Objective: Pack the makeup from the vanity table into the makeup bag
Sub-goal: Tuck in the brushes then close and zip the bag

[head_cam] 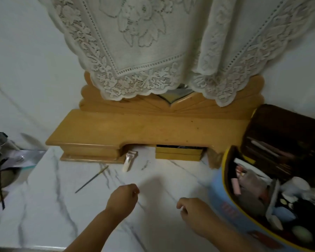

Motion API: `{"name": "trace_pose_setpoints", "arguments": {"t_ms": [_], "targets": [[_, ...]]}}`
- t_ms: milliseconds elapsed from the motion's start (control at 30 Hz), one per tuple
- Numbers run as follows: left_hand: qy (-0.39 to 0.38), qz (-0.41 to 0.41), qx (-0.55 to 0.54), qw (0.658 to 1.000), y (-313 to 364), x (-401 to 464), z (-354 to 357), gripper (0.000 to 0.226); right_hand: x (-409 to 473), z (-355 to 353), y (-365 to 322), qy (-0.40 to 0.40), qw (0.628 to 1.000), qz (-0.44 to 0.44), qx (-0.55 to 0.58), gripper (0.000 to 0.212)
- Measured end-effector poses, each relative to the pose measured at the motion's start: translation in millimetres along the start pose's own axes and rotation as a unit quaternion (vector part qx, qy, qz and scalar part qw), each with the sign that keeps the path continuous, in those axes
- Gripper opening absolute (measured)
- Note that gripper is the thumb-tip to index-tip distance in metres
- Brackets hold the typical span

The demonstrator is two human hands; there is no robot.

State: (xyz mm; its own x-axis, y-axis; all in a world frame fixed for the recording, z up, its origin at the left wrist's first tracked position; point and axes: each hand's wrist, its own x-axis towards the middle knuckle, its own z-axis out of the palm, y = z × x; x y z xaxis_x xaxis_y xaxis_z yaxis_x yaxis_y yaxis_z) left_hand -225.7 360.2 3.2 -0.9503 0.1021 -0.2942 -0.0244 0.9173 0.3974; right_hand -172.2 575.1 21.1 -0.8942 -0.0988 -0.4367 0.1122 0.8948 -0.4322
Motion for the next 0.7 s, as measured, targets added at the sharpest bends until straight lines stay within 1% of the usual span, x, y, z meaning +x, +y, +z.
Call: {"name": "trace_pose_setpoints", "arguments": {"t_ms": [133, 267, 333, 400, 500, 567, 633, 700], "targets": [[0.000, -0.018, 0.017, 1.000, -53, 16, -14, 0.032, 39, 22, -43, -0.014, 0.999, 0.024, 0.016, 0.028], [0.021, -0.045, 0.045, 0.998, -111, 44, -29, 0.034, 83, 44, -94, -0.006, 0.999, 0.033, 0.026, 0.033], [0.026, -0.056, 0.080, 0.995, -131, 58, -35, 0.036, 103, 53, -119, 0.012, 0.998, 0.041, 0.034, 0.038], [0.023, -0.064, 0.118, 0.991, -144, 70, -39, 0.035, 122, 60, -138, 0.037, 0.998, 0.040, 0.028, 0.045], [0.007, -0.062, 0.156, 0.986, -154, 83, -39, 0.033, 145, 66, -156, 0.048, 0.998, 0.039, 0.016, 0.056], [-0.006, -0.049, 0.173, 0.984, -157, 90, -38, 0.033, 160, 67, -164, 0.056, 0.997, 0.047, 0.003, 0.062], [-0.018, -0.033, 0.183, 0.982, -158, 95, -38, 0.033, 173, 67, -170, 0.086, 0.995, 0.051, -0.012, 0.066], [-0.028, -0.034, 0.172, 0.984, -159, 99, -39, 0.033, 185, 66, -172, 0.110, 0.992, 0.053, -0.025, 0.067]]}}
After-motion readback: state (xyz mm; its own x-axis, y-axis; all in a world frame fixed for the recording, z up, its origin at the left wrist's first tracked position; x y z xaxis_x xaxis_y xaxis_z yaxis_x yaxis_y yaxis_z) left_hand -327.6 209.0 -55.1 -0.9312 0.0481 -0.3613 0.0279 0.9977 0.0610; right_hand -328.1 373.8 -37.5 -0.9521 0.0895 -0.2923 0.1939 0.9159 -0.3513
